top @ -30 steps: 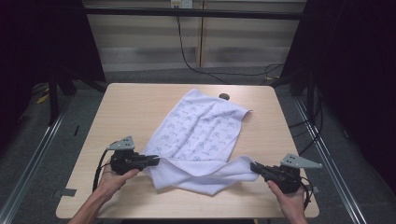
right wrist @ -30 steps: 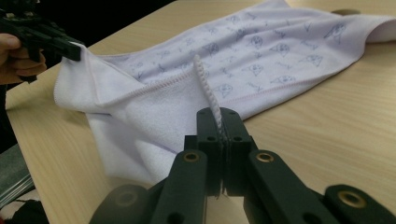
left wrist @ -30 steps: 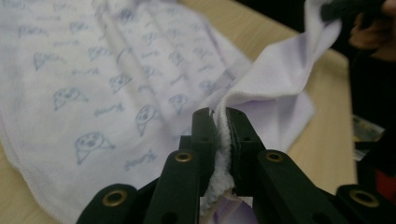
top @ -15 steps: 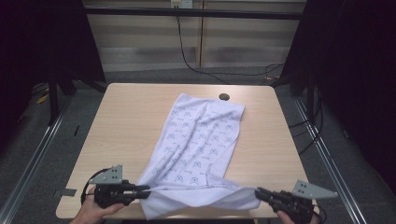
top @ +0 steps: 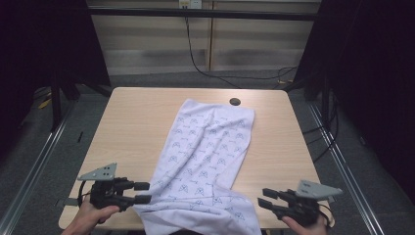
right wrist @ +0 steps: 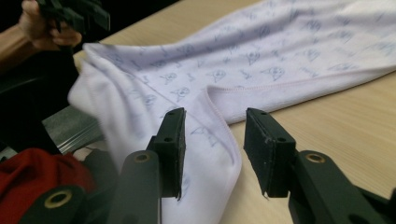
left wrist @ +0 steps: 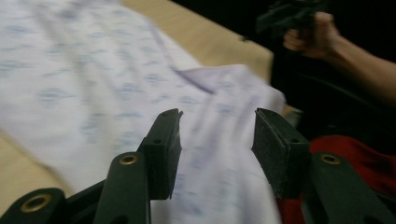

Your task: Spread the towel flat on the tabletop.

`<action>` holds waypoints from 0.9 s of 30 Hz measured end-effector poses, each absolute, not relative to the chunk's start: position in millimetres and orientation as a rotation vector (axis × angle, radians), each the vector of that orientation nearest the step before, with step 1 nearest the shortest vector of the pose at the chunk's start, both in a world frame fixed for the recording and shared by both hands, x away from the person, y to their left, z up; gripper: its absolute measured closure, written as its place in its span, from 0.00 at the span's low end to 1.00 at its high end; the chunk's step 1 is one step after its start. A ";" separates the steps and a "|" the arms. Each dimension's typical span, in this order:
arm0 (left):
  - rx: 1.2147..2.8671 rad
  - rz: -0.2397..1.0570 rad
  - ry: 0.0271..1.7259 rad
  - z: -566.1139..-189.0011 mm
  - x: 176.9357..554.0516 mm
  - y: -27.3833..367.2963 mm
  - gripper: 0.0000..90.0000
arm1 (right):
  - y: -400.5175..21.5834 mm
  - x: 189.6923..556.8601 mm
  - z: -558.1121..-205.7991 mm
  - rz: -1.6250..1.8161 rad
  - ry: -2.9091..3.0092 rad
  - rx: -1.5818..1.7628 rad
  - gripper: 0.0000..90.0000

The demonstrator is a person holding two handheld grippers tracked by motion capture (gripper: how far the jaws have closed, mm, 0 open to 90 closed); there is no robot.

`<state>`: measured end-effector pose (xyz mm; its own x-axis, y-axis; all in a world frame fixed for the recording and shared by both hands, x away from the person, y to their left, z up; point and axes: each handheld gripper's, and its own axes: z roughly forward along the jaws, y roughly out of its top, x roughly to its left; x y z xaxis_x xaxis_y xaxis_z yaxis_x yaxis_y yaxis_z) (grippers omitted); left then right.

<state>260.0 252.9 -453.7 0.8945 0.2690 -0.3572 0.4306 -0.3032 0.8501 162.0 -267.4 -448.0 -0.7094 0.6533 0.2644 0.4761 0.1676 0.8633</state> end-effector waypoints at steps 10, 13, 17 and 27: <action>2.135 -0.142 0.692 -502.2 303.2 212.5 0.59 | -192.4 243.3 -491.5 1.364 2.546 1.078 0.65; 2.132 -0.100 0.715 -503.9 300.2 216.0 0.60 | -181.4 242.8 -498.5 1.300 2.586 1.055 0.88; 2.127 -0.054 0.728 -504.4 294.2 222.7 0.60 | -192.5 230.1 -490.6 1.318 2.523 1.069 1.00; 2.118 -0.067 0.746 -502.9 255.0 239.0 0.57 | -265.0 170.4 -483.4 1.318 2.318 1.274 1.00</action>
